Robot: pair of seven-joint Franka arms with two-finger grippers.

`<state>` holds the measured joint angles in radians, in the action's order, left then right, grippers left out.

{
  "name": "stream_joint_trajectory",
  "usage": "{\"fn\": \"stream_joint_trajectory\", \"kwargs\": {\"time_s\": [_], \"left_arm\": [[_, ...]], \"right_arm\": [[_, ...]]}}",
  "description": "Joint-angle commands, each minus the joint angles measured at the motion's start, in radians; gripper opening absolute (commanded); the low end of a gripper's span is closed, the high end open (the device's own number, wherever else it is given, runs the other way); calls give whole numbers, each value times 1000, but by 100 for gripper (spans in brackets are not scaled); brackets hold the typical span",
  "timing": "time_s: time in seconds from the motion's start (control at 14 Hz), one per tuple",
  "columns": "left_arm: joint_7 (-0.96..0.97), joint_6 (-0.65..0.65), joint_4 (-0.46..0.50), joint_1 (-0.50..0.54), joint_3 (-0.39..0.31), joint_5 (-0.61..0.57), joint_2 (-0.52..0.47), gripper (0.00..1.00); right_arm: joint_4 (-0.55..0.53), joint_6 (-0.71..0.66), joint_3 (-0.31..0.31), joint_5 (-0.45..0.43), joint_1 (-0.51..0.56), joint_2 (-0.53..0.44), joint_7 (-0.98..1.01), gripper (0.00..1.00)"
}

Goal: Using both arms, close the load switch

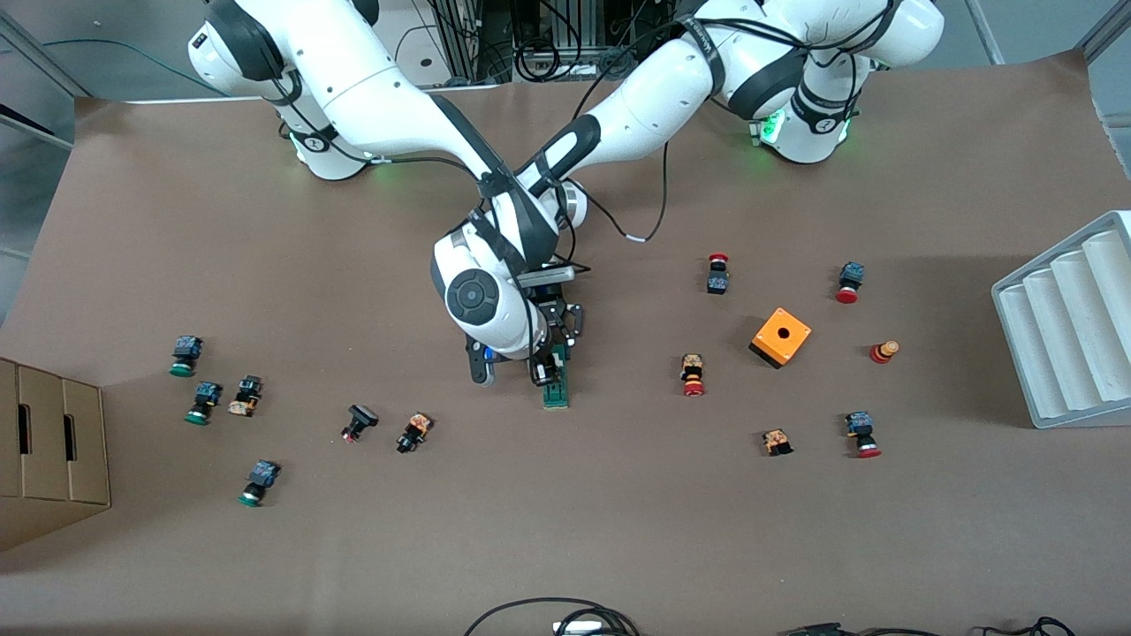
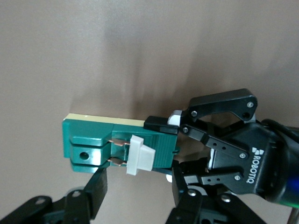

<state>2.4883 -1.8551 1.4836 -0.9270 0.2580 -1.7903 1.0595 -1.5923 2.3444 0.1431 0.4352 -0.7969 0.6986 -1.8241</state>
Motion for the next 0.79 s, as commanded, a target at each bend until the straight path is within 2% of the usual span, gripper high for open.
{"fn": "stream_joint_trajectory", "kwargs": {"time_s": [0.0, 0.36, 0.57, 0.71], "left_arm": [[11, -1, -29, 0, 6, -14, 16, 49], [11, -1, -29, 0, 7, -14, 14, 51], [9, -1, -29, -1, 7, -14, 13, 51], [9, -1, -29, -1, 6, -14, 11, 51]], "right_arm": [[-37, 47, -2, 25, -4, -18, 3, 62], [-63, 78, -8, 23, -5, -18, 9, 60], [-74, 90, -11, 22, -4, -18, 26, 54], [-74, 90, -11, 22, -4, -18, 28, 53]]}}
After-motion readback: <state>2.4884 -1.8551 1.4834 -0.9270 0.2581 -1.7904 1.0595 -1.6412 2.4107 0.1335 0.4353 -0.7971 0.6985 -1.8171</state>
